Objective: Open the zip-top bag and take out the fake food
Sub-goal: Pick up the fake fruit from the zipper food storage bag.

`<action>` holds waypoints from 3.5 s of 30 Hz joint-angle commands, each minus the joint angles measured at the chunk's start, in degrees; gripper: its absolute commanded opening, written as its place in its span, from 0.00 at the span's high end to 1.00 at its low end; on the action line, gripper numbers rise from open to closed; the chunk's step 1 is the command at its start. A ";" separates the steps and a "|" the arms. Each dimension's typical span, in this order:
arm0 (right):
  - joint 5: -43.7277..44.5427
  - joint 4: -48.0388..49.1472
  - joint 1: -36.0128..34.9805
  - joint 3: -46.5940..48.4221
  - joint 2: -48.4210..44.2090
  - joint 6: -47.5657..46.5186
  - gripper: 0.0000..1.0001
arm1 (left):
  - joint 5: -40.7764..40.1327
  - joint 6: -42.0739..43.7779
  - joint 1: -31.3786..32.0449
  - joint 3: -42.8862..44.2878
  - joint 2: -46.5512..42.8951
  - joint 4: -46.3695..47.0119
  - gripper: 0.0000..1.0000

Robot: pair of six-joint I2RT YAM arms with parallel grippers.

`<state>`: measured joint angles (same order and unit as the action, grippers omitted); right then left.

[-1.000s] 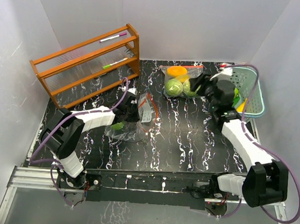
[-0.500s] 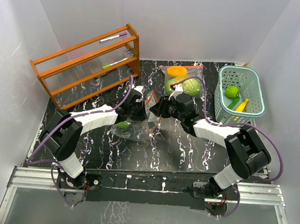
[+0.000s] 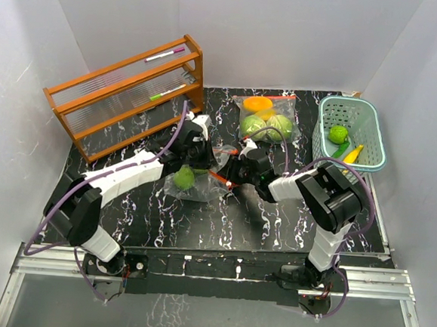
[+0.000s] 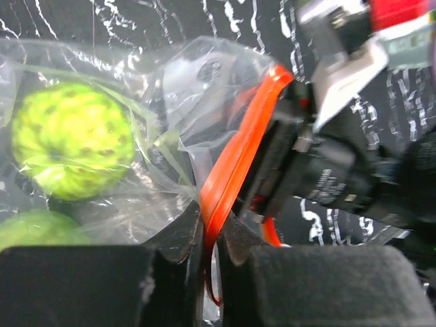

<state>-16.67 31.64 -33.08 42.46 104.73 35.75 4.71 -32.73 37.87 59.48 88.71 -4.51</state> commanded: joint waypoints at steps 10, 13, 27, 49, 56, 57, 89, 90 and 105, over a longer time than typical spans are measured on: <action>-5.12 14.55 -0.45 -0.28 4.60 2.84 0.70 | -2.03 1.72 -0.07 2.75 -7.31 -5.28 0.26; -6.11 17.22 -0.49 -1.32 4.07 3.34 0.70 | -8.10 1.74 -0.65 0.10 -9.44 -6.62 0.34; -10.25 23.56 -0.49 -3.36 1.95 3.55 0.58 | -15.51 -1.18 -3.60 -9.67 -1.88 -0.37 1.00; 8.17 5.45 -4.17 6.56 1.33 -12.61 0.18 | -7.79 0.16 -3.72 -9.24 7.19 4.51 1.00; 10.21 3.78 -5.54 11.47 3.93 -17.84 0.07 | -3.70 1.79 -3.70 -8.93 8.35 6.40 1.00; 10.38 4.17 -5.52 12.10 4.94 -18.27 0.07 | -3.09 2.01 -3.75 -8.95 8.19 6.61 1.00; 7.70 12.57 -4.61 0.75 -0.60 -9.61 0.53 | -8.85 -0.11 -11.06 -0.28 6.09 8.55 1.00; 7.91 12.60 -4.48 0.30 -1.37 -9.52 0.52 | -7.83 -0.46 -11.15 0.83 8.15 8.60 1.00; 16.95 1.55 -4.02 5.25 -2.71 -18.22 0.18 | 0.79 -2.50 -10.42 -1.07 19.45 14.01 1.00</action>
<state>-5.15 36.10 -37.39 43.92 101.01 22.17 3.99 -36.40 26.98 59.66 109.10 11.79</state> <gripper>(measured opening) 0.780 0.007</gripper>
